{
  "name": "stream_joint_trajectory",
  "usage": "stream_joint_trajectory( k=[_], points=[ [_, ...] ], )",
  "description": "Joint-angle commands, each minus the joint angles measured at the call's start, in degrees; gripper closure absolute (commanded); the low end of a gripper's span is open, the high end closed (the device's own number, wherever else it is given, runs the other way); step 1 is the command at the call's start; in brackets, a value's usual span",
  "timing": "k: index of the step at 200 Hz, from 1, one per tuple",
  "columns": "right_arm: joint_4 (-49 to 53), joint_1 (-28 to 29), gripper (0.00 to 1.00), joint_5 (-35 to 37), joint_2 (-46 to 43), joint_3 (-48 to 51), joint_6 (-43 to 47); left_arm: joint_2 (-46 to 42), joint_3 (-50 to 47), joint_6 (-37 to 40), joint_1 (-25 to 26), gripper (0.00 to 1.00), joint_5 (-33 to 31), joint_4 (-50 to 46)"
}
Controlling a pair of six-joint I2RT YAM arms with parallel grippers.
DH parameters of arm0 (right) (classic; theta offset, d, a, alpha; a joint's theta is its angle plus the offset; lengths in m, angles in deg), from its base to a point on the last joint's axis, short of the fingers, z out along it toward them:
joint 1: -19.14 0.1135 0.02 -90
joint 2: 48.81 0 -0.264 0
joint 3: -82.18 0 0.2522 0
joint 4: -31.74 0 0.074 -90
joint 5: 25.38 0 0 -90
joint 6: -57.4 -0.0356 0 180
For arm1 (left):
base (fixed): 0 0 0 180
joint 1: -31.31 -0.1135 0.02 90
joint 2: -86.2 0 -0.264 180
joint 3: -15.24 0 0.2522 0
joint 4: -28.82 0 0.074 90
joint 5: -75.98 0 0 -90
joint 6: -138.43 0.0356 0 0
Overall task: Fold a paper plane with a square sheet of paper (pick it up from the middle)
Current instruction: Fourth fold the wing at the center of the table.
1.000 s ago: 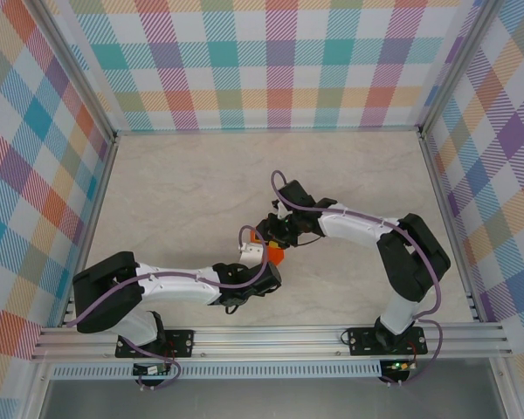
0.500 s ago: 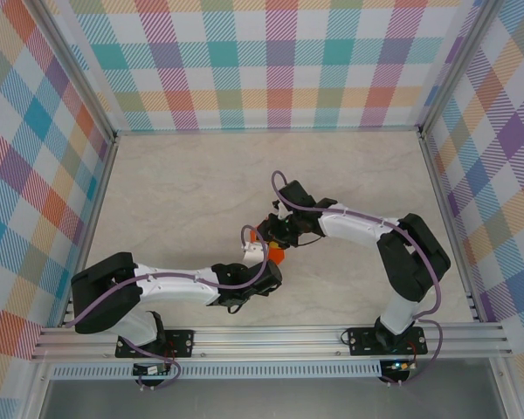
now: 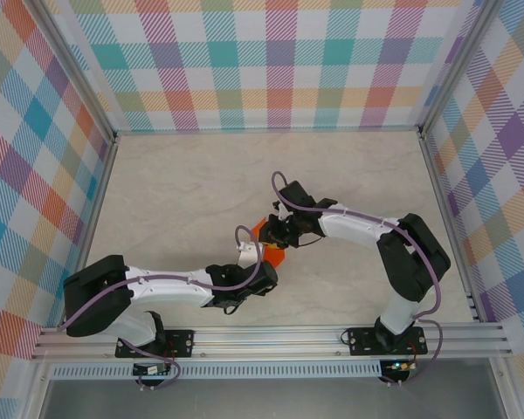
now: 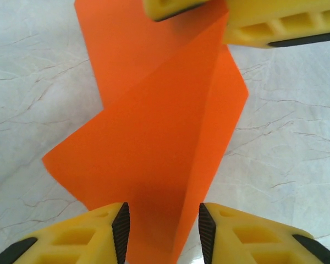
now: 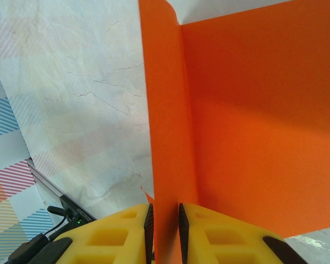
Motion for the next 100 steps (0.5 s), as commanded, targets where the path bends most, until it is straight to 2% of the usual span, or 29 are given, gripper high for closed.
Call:
stream_joint_trajectory(
  k=[1,28,64,100],
  points=[
    [0.92,-0.39,0.78,-0.28,0.26,0.03,0.6,-0.83,-1.11,-1.73,0.77,0.6,-2.38,-2.25],
    [0.9,-0.49,0.78,-0.3,0.24,0.03,0.47,-0.06,-0.94,-1.83,0.8,0.59,-2.46,-2.01],
    [0.88,-0.47,0.78,-0.29,-0.01,0.04,0.32,1.51,-0.06,-0.82,0.79,0.65,-2.18,-0.99],
    [0.78,-0.48,0.78,-0.3,-0.03,-0.05,0.22,2.36,0.35,-0.66,0.71,0.67,-1.7,-0.58]
  ],
)
